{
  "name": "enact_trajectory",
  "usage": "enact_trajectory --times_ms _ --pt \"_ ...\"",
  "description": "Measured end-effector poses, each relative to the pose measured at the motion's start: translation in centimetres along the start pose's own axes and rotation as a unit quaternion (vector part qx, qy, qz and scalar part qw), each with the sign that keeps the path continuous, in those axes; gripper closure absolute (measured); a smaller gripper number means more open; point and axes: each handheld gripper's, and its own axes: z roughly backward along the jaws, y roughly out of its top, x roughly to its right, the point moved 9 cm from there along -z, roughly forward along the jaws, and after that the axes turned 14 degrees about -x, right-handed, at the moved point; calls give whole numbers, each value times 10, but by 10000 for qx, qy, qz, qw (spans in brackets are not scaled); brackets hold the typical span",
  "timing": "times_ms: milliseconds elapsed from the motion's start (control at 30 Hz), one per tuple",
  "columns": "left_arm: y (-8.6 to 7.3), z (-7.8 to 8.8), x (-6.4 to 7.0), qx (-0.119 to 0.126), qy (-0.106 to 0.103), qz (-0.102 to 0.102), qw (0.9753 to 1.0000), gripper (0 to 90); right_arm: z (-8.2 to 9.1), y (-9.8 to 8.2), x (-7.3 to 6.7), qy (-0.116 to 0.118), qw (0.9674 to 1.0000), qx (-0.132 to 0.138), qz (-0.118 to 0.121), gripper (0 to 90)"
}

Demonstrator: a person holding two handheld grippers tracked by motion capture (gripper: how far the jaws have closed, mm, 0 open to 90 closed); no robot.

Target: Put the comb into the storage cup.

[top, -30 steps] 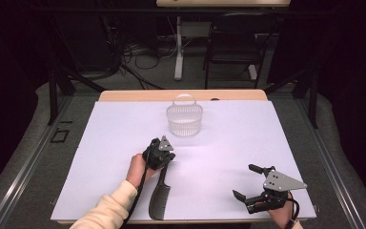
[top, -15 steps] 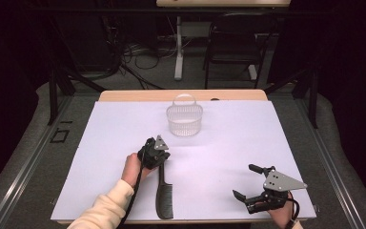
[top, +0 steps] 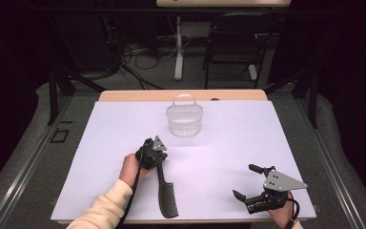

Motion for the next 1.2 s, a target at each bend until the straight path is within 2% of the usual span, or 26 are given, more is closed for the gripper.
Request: enact_trajectory --times_ms 500,667,1200 --pt "-10 1 -1 -118 -2 73 9999 900 0 0 0 2 10000 4 0 2" --pt "-13 2 -3 -189 61 66 9998 900 0 0 0 0 10000 5 3 2" --pt "-28 5 -4 -323 31 162 9993 900 0 0 0 1 10000 7 2 3"
